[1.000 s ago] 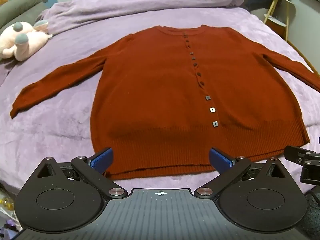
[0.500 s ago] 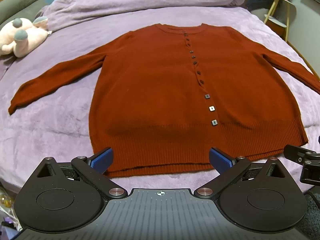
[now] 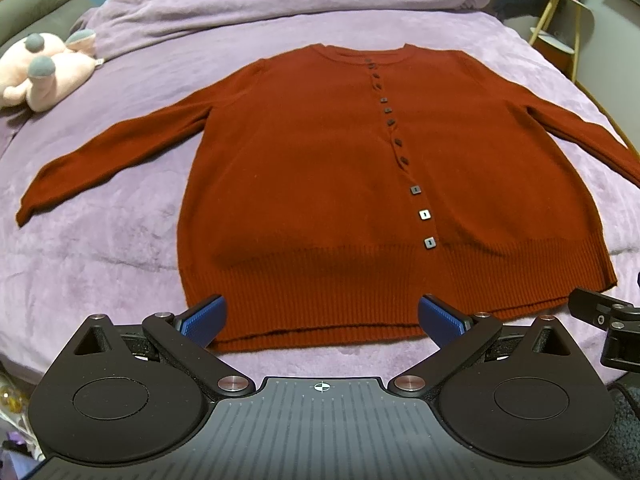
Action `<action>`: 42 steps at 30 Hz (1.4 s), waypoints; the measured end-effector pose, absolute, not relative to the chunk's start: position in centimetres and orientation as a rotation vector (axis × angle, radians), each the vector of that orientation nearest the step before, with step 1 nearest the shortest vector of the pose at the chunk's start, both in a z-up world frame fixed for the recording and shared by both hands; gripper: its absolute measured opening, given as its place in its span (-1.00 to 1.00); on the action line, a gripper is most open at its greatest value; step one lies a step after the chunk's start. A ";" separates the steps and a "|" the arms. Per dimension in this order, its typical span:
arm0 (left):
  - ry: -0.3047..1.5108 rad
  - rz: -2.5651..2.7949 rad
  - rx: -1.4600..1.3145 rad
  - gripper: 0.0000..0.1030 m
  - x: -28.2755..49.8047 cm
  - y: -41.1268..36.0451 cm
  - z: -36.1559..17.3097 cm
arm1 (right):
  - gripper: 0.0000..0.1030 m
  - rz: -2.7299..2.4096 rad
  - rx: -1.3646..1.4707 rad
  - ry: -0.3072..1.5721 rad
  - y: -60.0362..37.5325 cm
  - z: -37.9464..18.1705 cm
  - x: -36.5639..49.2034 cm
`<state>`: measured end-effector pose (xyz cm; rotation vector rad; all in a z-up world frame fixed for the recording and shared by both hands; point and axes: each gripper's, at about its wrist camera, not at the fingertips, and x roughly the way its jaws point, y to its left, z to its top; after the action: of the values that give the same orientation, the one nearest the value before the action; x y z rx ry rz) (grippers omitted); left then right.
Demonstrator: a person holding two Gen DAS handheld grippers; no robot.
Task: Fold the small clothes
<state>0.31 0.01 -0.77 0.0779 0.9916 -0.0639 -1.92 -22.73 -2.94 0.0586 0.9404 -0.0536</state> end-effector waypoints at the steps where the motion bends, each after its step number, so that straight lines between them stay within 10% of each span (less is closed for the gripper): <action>1: 0.993 -0.064 0.077 1.00 0.3 0.0 -0.8 | 0.92 -0.054 0.059 0.940 -22.7 -2.9 -1.9; 42: 1.019 -0.068 0.067 1.00 0.4 0.1 -1.2 | 0.92 -0.033 0.047 0.908 -22.5 -2.9 -2.2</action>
<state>0.40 0.14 -1.23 0.0670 1.0191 -0.0678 -2.20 -22.49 -2.89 0.0470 0.9082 -0.0331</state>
